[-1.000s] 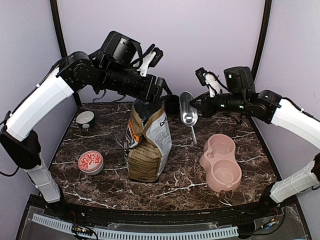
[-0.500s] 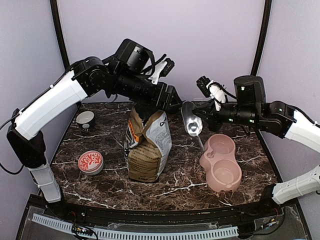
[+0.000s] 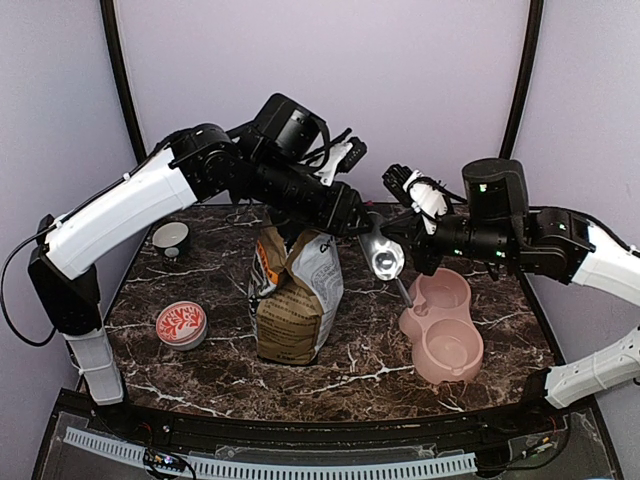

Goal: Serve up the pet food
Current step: Pass from the right arm to the left

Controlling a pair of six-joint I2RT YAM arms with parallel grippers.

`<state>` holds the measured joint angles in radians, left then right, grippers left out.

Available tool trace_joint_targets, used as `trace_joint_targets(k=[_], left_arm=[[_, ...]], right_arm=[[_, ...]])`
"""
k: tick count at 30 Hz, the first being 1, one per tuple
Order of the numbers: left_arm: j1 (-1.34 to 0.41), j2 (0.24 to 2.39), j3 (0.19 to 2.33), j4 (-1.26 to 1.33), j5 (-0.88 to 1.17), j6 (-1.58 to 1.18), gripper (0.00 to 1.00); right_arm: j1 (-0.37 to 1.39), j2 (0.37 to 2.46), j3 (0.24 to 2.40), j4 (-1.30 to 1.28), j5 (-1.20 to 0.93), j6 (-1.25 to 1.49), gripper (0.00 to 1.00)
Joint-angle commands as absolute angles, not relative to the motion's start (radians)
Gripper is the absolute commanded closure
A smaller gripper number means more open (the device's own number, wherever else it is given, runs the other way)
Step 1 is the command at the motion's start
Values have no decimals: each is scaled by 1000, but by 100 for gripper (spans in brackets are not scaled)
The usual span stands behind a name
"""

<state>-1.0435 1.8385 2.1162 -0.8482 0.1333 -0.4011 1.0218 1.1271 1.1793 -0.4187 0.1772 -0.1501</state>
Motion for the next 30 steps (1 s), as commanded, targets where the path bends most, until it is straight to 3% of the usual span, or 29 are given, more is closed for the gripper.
trace_joint_targets(k=[1, 8, 13, 20, 24, 27, 30], left_arm=[[-1048, 1823, 2086, -837, 151, -399, 64], [-1049, 1822, 2064, -813, 182, -398, 77], [-1049, 1822, 2049, -801, 188, -407, 99], [-1049, 1805, 2008, -773, 185, -417, 100], [-1049, 1787, 2002, -767, 149, -413, 100], [-1049, 1775, 1993, -759, 126, -407, 100], [-1049, 1762, 1979, -741, 114, -397, 100]], right_arm=[[1044, 1125, 1178, -371, 203, -169, 100], [1056, 1127, 1175, -364, 209, -181, 100], [1065, 1117, 1160, -350, 209, -181, 100], [1077, 1107, 1113, -349, 247, -98, 100], [1076, 1110, 1122, -390, 263, -18, 80], [1075, 1104, 1102, -376, 253, 36, 57], [1075, 1089, 1076, -329, 268, 90, 47]])
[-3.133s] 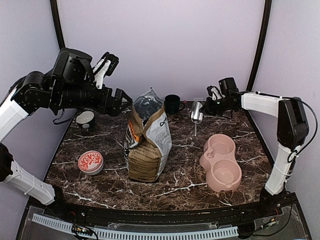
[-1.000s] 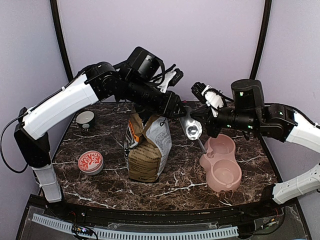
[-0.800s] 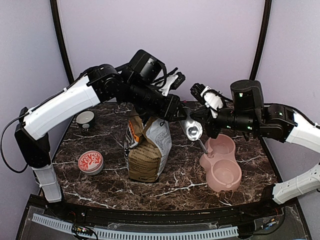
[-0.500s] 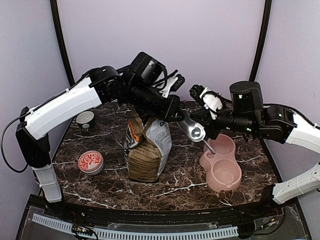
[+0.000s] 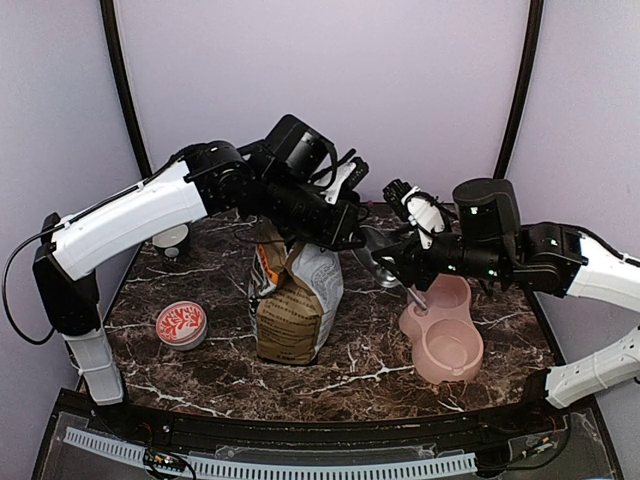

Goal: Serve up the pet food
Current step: Pass from the right arm to the left

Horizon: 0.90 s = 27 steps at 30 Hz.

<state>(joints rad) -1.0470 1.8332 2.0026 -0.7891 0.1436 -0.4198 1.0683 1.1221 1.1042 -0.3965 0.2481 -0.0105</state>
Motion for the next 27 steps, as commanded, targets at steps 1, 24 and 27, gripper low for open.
trace_joint_targets(k=[1, 24, 27], left_arm=[[-1049, 1758, 1976, -737, 109, -394, 100], [-1048, 1616, 1947, -577, -51, -330, 100], [-1048, 1590, 1941, -559, -94, -329, 100]], right_arm=[[1074, 1082, 1068, -312, 278, 106, 45], [864, 1077, 1262, -156, 15, 318, 31], [803, 1088, 1290, -135, -76, 346, 30]])
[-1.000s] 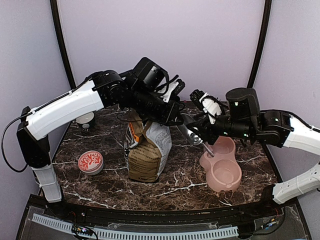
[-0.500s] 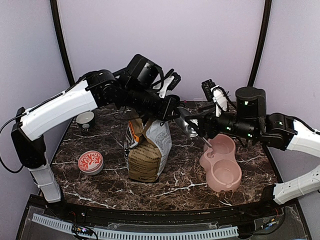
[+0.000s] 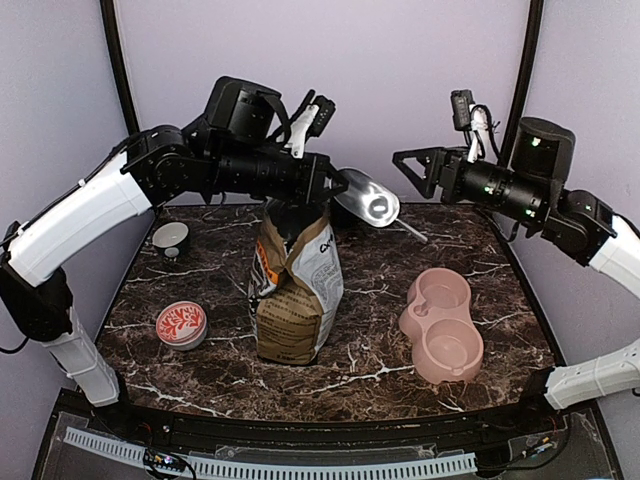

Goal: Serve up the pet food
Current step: Pass from the right arm to the left, then pass from the left arm to the right

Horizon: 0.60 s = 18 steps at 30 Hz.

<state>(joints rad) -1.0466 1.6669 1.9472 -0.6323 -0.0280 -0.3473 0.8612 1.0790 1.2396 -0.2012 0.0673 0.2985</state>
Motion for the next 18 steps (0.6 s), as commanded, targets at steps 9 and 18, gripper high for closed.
trace_joint_targets(k=[9, 18], left_arm=[[-1045, 1529, 1914, -496, -169, -380, 100], [-1039, 1525, 1906, -459, -80, -478, 100]], right_arm=[[661, 1056, 1229, -28, -367, 434, 30], [566, 940, 1009, 192, -595, 615, 30]])
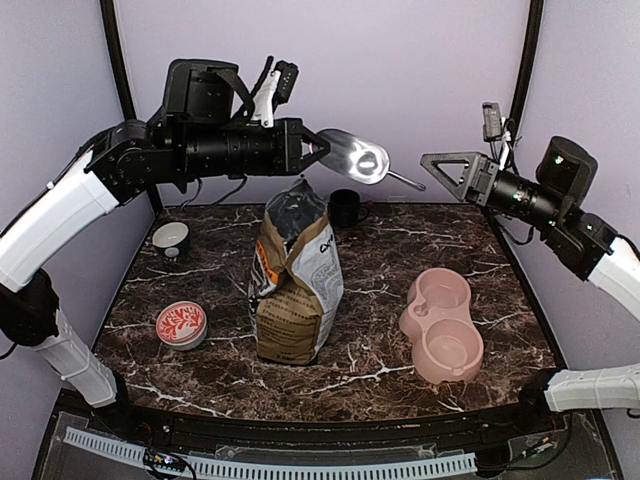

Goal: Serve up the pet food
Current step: Pass from the left arm to the right

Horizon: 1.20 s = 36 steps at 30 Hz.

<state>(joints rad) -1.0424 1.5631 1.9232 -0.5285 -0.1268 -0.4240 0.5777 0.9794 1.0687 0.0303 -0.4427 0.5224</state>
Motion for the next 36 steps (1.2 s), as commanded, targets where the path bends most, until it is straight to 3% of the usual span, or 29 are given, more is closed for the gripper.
trace_joint_targets(k=[1, 20, 24, 36], left_arm=[[-1039, 1523, 1901, -451, -68, -485, 100], [-1038, 1497, 1808, -315, 68, -536, 100], [-1038, 1488, 1788, -296, 84, -538, 100], [-1037, 1479, 1753, -269, 93, -541, 100]], right_arm=[[566, 929, 994, 210, -620, 622, 31], [565, 906, 930, 307, -716, 638, 35], [565, 917, 915, 337, -734, 661, 43], [566, 940, 901, 350, -762, 678, 51]])
